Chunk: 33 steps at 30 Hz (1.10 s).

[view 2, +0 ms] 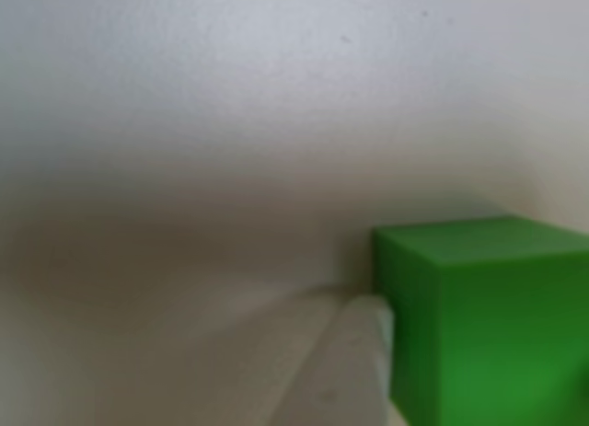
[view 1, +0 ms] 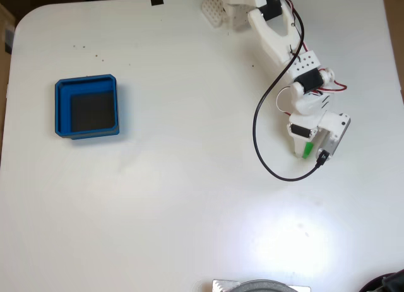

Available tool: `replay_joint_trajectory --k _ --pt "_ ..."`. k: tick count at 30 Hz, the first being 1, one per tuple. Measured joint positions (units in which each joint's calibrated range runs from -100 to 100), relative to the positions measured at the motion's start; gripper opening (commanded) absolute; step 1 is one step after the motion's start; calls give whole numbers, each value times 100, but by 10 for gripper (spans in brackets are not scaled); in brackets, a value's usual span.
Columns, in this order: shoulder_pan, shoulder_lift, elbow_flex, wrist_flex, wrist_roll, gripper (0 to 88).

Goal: Pick up green cube and drop it in the blue box

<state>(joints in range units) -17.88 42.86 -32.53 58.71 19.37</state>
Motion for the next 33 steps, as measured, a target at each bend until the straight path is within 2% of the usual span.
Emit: replay_joint_trajectory --k 11,25,33 --pt "0 0 0 0 0 21" --pt "0 0 0 25 10 20" --pt "0 -810 0 1084 5 20"
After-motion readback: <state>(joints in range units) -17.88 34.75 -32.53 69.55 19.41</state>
